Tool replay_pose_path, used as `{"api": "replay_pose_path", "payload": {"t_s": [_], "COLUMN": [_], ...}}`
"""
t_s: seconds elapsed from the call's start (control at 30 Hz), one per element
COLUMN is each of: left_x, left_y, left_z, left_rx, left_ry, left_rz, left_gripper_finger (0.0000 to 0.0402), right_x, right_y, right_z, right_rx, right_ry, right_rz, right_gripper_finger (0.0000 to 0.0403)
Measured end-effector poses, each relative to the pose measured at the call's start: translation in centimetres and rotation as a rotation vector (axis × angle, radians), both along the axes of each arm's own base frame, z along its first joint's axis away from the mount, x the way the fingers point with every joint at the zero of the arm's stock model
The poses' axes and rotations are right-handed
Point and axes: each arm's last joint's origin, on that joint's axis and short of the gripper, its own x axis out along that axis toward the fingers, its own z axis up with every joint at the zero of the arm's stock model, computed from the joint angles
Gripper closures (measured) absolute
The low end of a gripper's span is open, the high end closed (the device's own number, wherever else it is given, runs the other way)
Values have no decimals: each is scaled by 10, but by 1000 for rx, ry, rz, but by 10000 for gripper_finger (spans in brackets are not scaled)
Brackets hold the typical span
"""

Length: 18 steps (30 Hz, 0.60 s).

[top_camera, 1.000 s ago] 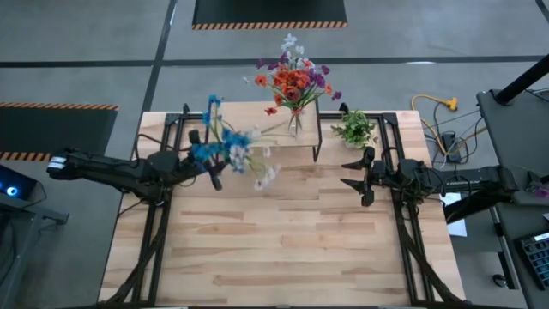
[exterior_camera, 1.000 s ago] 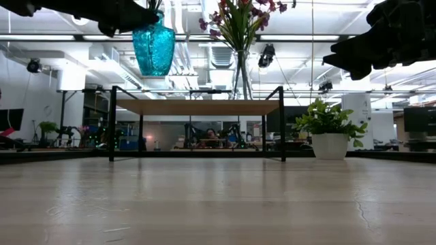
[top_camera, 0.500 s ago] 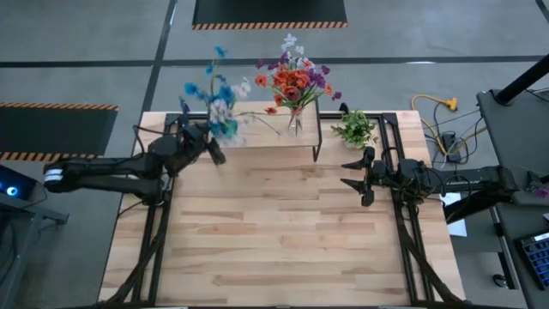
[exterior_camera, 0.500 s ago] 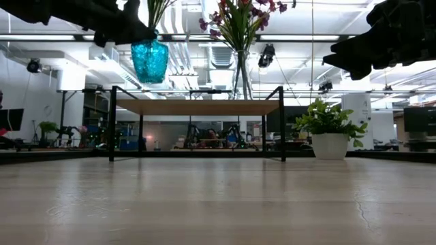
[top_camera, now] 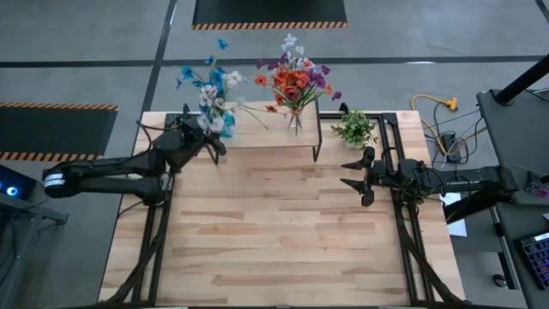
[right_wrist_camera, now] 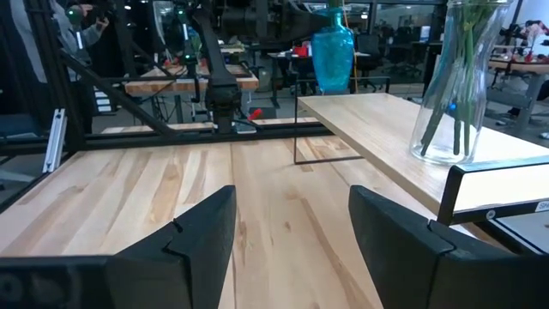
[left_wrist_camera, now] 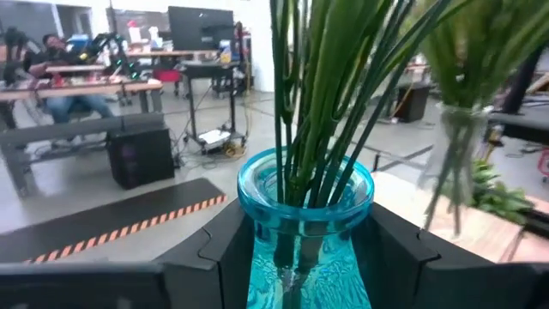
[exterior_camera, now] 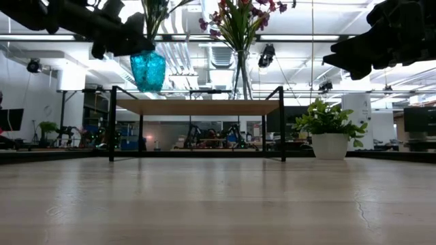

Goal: Pick and place flowers into a vace then onto a shelf
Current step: Put the blue vase on the shelf

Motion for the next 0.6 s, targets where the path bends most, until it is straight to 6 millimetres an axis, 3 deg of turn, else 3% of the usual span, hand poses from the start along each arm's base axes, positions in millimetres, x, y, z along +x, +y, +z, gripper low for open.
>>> {"api": "replay_pose_path", "payload": {"t_s": [0.6], "left_x": [15], "left_y": [14], "left_z": [-12], "left_rx": [-36], "left_ry": [2], "left_rz": [51], "left_gripper_finger": [251], "right_x": [0], "right_y": [0], "right_z": [0], "right_rx": [0], "right_ry": [0], "right_rz": [0], "right_gripper_finger": [184]}}
